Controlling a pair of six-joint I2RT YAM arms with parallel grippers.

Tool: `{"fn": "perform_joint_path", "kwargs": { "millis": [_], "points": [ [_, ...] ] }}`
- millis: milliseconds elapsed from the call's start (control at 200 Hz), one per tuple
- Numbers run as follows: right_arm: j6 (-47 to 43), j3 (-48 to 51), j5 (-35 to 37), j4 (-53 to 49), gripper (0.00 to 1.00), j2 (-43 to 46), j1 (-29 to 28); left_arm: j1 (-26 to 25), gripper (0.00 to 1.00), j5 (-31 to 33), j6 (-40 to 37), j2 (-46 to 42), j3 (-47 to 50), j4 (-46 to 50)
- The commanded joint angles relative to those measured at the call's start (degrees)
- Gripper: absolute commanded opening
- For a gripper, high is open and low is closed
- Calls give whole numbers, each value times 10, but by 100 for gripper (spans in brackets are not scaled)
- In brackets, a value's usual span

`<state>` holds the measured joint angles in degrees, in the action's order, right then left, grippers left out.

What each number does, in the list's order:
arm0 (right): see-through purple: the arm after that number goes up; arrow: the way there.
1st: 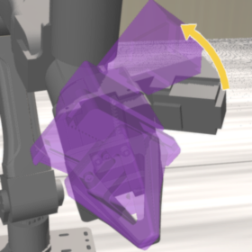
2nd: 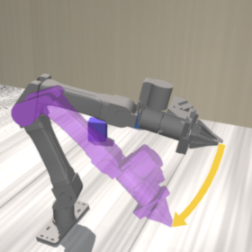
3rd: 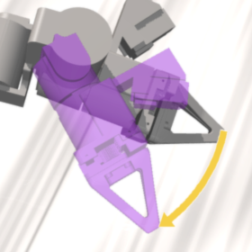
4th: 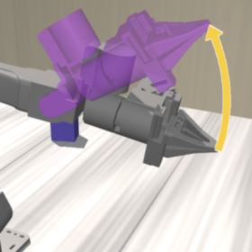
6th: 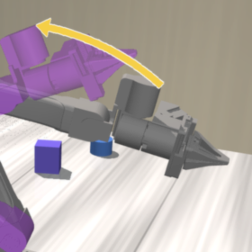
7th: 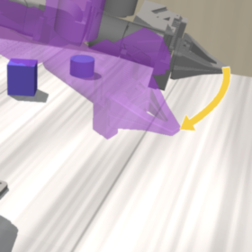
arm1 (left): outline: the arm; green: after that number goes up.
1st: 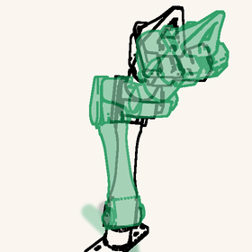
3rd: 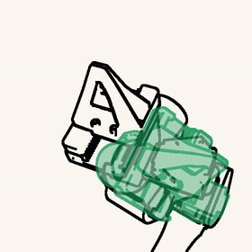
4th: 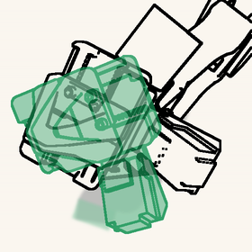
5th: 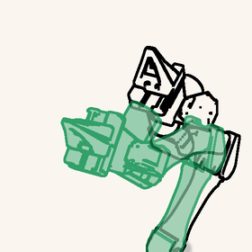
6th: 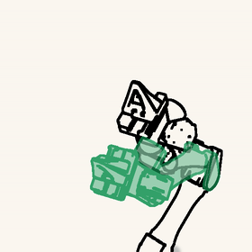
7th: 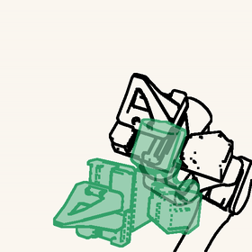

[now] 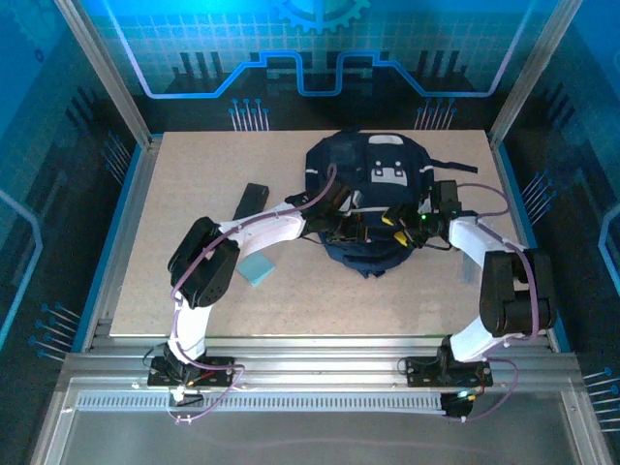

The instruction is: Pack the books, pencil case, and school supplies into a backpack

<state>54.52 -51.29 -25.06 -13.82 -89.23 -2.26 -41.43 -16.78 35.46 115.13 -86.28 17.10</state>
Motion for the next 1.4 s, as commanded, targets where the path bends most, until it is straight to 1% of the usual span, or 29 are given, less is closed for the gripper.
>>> {"fn": "perform_joint_path", "kwargs": {
  "millis": [0, 120, 170, 240, 325, 410, 495, 610, 655, 690, 735, 785, 885, 986, 1081, 1226, 1396],
  "points": [
    [-4, 6, 15, -36, 69, 51, -9, -5, 0, -2, -20, -18, 17, -31],
    [-11, 31, 34, -90, 71, 120, -8, -5, 0, -5, -8, -22, 28, -55],
    [0, 44, 28, -89, 71, 138, -10, -5, 0, -11, 0, -24, 27, -66],
    [28, 64, 5, -61, 71, 148, -14, -6, 0, -17, 9, -32, 22, -69],
    [42, 66, -1, -45, 71, 139, -29, -8, 0, -12, 10, -53, 22, -70],
    [42, 60, 14, -41, 71, 118, -44, -9, 0, -7, 6, -69, 27, -71],
    [63, 68, 1, -2, 71, 96, -45, -11, 0, -8, 6, -73, 34, -72],
    [59, 66, 46, 15, 70, 65, -46, -14, 0, -15, 13, -72, 56, -83],
    [60, 65, 64, 25, 64, 53, -41, -15, 0, -15, 13, -72, 67, -87],
    [66, 69, 71, 44, 55, 47, -36, -15, 0, -14, 11, -72, 74, -89],
    [78, 75, 79, 68, 41, 44, -29, -16, 0, -9, 5, -73, 84, -89],
    [85, 80, 87, 89, 27, 44, -25, -16, 0, 2, -11, -75, 98, -94],
    [75, 70, 106, 84, 0, 51, -22, -14, 0, 43, -67, -79, 112, -80],
    [53, 54, 106, 55, 0, 60, -19, -10, 0, 103, -131, -91, 128, -71],
    [30, 43, 96, 32, 0, 70, -8, 13, 0, 145, -165, -107, 145, -74],
    [-8, 24, 81, -4, 0, 86, 15, 65, 0, 163, -183, -121, 160, -79],
    [-34, 13, 66, -27, 0, 87, 29, 92, 0, 193, -228, -122, 180, -107]
  ]
}}
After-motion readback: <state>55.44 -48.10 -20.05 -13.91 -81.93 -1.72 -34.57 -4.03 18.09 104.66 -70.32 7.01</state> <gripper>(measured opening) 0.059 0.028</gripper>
